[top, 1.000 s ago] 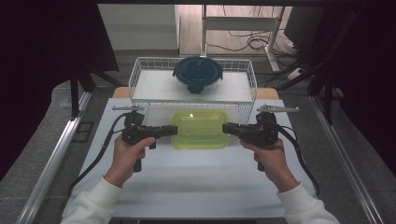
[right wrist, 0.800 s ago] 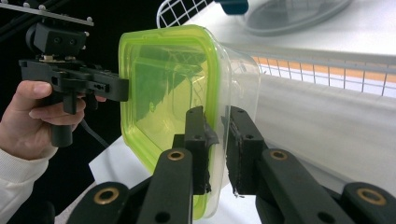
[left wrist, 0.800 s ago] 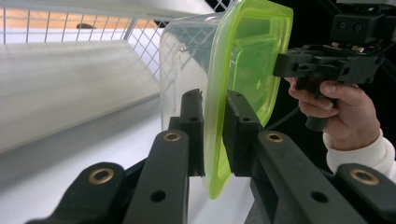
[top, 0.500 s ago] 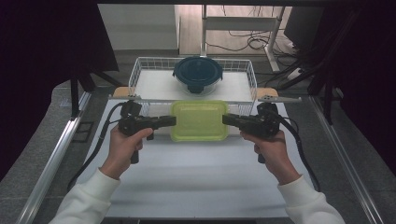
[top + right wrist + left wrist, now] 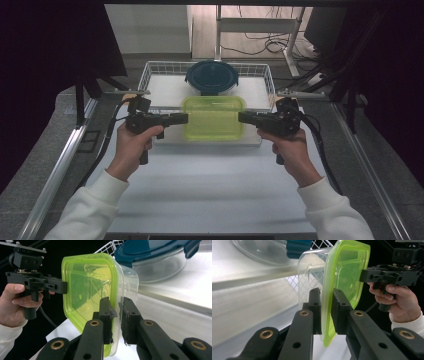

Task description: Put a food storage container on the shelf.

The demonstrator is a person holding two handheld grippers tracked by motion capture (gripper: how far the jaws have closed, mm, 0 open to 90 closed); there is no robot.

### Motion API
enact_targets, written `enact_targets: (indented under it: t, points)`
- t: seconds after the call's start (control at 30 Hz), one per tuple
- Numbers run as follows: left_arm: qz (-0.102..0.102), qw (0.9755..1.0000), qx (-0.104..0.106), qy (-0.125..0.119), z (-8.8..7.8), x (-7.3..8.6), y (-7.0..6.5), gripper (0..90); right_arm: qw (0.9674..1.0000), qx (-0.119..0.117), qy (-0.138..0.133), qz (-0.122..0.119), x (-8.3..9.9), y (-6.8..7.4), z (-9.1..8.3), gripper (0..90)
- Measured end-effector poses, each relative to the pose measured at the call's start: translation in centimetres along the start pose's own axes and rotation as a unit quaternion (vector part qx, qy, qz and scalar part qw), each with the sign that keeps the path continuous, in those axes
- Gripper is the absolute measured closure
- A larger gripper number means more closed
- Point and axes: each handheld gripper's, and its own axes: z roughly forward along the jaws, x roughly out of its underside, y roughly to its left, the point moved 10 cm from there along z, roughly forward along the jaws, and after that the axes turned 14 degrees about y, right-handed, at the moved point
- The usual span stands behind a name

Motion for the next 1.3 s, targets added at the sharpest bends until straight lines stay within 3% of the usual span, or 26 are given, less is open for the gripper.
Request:
enact_targets:
  t: [1.3]
  points:
    - [0.004,0.9998,-0.017,-0.002,-2.2,-8.1,0.9,80.3,0.9998,-0.002,-0.015,0.012,-7.7,-1.4,-0.9,78.9]
